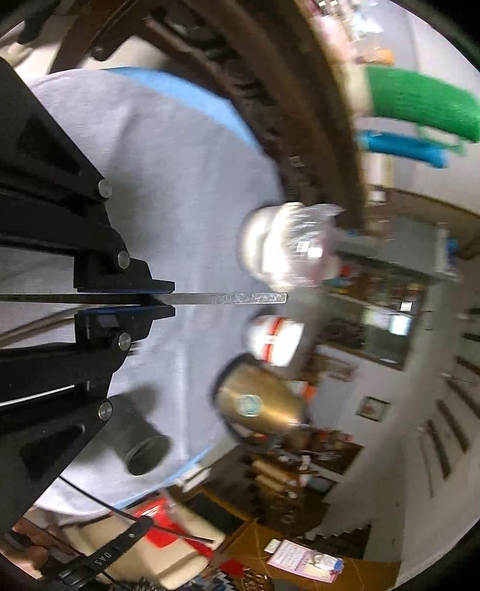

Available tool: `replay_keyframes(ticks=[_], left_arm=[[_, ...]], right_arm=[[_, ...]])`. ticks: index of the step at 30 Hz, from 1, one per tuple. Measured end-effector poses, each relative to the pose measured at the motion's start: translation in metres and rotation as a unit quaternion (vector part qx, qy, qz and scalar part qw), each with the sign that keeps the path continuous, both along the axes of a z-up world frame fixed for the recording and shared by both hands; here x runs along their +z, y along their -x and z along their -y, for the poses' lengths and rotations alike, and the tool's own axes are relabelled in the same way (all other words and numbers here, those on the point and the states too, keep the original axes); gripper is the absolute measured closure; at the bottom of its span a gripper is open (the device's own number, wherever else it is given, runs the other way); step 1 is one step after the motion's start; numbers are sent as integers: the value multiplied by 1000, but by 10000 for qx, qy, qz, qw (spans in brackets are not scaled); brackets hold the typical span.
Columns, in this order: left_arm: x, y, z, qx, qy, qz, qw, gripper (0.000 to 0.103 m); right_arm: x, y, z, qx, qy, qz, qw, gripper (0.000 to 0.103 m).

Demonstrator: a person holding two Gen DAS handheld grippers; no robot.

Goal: Organize utensils
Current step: 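Lift the held chopsticks upright with both tools toward the grey holder cup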

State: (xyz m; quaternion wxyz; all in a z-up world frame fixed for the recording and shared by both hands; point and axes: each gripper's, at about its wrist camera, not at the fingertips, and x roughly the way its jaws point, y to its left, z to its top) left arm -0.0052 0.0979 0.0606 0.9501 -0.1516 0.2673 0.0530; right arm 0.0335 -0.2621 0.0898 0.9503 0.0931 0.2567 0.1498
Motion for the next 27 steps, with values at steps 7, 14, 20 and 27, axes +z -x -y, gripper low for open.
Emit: replay_keyframes(ticks=[7,14,20,27], left_arm=[[-12,-14,29,258,-693,340,9967,97],[-8,4,27,257,-726,373,9963,97],[1,32,23,183,-617,456,9969,97],[7,39,11,158,-160,396,9990,97]], right_arm=[[-20,3,4,-442,287,385,9979,96],[-34,31,9,-357,405,511,9972,96],[-26,63,21,-253,386,496,9977,96],[-22,75,22,-127,342,383,9986,96]])
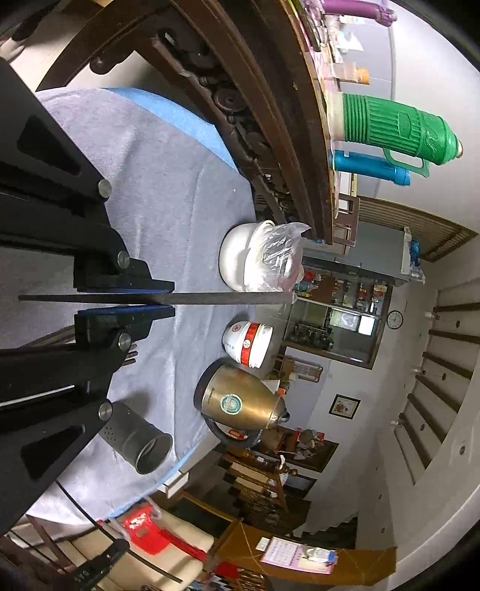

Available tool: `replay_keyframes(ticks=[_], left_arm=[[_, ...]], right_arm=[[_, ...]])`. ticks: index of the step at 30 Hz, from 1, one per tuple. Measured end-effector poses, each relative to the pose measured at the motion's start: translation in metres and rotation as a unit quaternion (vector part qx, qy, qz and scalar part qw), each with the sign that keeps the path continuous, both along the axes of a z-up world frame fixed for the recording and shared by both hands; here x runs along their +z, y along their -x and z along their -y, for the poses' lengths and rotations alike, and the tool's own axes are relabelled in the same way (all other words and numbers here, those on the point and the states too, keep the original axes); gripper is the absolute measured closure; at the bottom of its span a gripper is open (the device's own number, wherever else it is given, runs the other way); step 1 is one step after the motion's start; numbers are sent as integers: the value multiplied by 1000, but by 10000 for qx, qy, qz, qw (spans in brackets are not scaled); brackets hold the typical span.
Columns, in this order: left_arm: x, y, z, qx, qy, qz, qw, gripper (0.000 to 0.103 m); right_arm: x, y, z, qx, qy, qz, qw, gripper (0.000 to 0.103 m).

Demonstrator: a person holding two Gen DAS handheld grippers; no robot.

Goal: Organize utensils
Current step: 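Lift the held chopsticks upright with both tools toward the grey holder cup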

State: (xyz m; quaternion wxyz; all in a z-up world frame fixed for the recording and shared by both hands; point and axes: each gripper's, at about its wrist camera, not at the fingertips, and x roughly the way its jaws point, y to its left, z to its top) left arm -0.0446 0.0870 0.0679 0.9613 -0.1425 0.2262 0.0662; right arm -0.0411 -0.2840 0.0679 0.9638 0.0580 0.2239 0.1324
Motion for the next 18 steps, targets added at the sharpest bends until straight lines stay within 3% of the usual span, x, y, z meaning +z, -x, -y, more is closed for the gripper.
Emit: replay_keyframes(ticks=[14,18], left_arm=[[28,-14,-2,-203,674,58,9975,97],[36,-29,9,-238,533,-150,9982,97]], right_arm=[[36,-13,8,55,-600,324,9977,96],[47,-17,8,110,-752,440,9961,96]])
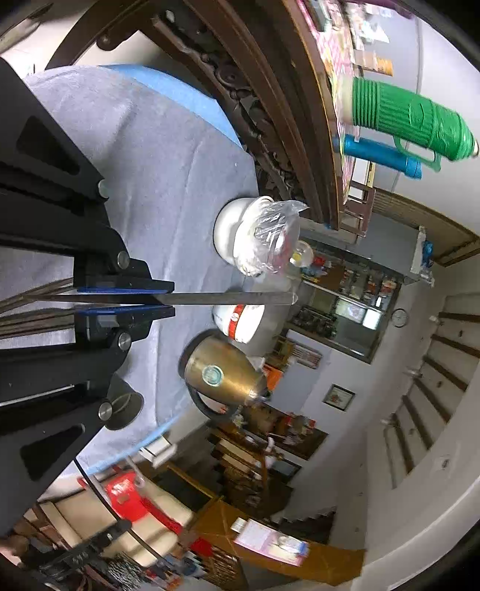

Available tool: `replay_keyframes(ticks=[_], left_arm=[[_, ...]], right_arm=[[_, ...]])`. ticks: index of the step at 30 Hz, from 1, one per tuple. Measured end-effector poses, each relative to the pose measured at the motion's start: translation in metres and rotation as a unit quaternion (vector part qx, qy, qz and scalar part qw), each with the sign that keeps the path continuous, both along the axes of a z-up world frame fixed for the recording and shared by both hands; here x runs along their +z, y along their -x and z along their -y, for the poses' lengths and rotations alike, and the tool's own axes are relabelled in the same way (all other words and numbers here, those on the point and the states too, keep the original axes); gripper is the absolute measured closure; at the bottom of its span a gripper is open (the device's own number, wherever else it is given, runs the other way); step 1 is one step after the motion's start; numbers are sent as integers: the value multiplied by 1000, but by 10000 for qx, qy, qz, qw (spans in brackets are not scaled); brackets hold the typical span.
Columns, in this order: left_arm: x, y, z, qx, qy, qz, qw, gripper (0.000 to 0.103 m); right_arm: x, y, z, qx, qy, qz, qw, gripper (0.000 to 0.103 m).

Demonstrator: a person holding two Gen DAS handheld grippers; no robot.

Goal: Organize utensils
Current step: 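Lift the held chopsticks upright with both tools toward the grey holder cup, then lower the chopsticks into the grey holder cup and open both tools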

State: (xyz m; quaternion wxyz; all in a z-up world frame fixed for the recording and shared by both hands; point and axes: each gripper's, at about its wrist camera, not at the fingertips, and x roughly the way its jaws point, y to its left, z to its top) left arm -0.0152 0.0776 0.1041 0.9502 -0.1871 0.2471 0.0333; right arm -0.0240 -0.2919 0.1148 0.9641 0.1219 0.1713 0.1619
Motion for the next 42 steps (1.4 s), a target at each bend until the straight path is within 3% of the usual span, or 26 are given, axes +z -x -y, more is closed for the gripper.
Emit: replay_keyframes(ticks=[7,26,35,42], left_arm=[[-7,-26,18,57,-354,-641,9973,97],[-3,-32,23,25,-599,-771,9952,97],[25,-41,23,-334,-77,-357,9988,97],[53,-69,45,-869,626,114,9942,97]], right_arm=[[6,-6,-7,133,-78,19,9999,96],[13,-9,-13,212,-37,22,9998,96],[26,-18,-9,143,-56,174,9997,96],[41,-44,-2,7,-238,395,9989,96]])
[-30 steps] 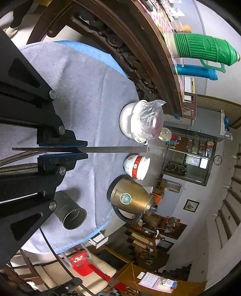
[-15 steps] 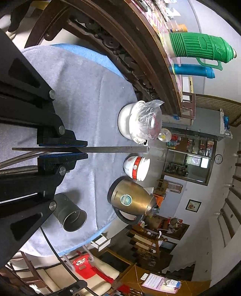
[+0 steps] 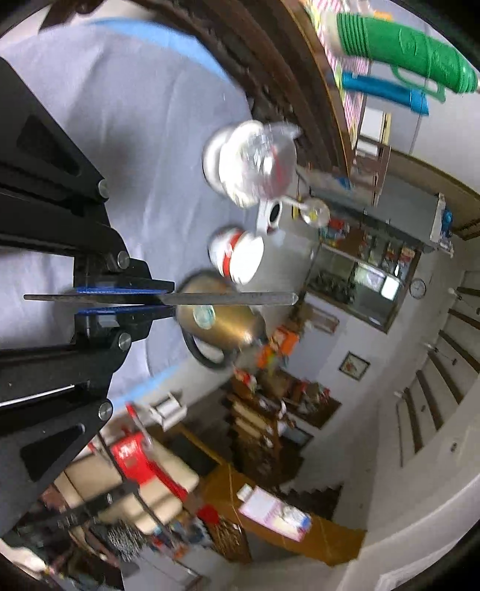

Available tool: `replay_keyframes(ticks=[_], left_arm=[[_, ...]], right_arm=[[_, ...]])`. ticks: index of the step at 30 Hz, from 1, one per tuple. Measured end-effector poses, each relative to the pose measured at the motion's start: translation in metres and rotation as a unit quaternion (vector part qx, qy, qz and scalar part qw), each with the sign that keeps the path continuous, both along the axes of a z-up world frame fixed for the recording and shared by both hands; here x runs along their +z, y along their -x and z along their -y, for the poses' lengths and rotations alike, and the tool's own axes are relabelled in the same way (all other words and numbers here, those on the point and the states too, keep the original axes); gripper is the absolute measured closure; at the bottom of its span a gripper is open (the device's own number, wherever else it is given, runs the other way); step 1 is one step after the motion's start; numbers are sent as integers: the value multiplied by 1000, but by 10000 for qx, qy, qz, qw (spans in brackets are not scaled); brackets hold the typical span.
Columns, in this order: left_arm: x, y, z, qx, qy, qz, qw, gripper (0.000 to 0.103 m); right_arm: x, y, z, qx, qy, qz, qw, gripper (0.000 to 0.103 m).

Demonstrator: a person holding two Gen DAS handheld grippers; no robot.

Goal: Organize utensils
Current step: 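Lower the chopsticks into the grey holder cup and open both tools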

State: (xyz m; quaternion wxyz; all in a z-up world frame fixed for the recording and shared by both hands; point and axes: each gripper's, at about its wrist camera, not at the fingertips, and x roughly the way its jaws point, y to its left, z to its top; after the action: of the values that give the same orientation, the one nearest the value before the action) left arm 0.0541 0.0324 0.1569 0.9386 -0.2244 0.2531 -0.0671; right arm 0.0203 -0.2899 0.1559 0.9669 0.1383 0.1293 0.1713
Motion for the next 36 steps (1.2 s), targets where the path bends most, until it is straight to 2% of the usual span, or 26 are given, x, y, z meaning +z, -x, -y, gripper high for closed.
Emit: replay_keyframes(ticks=[3,6,14,24,32,35,36], left_arm=[[6,-12,17,-101,106,258,9996,97],[6,-28,34,-186,105,344,9992,97],[-15,-69,65,-156,-272,323,9990,97],[-62,-92,82,-417,-592,-279,9970,97],[-73,-90,85,-527,-675,-608,9945,97],[-71,-89,81,-522,-628,-753,9938,93],[-69,-86,78,-523,-587,-778,9939,86]], right_arm=[[0,-17,0,-6,-73,-4,10000,96],[-8,-35,-4,18,-14,-109,9999,96],[-39,-69,-6,119,120,-545,9984,96],[-74,-93,-17,408,285,-1114,9925,96],[-92,-102,-24,595,323,-1542,9857,95],[-94,-105,-27,654,410,-1756,9814,94],[-95,-105,-28,657,425,-1802,9805,93]])
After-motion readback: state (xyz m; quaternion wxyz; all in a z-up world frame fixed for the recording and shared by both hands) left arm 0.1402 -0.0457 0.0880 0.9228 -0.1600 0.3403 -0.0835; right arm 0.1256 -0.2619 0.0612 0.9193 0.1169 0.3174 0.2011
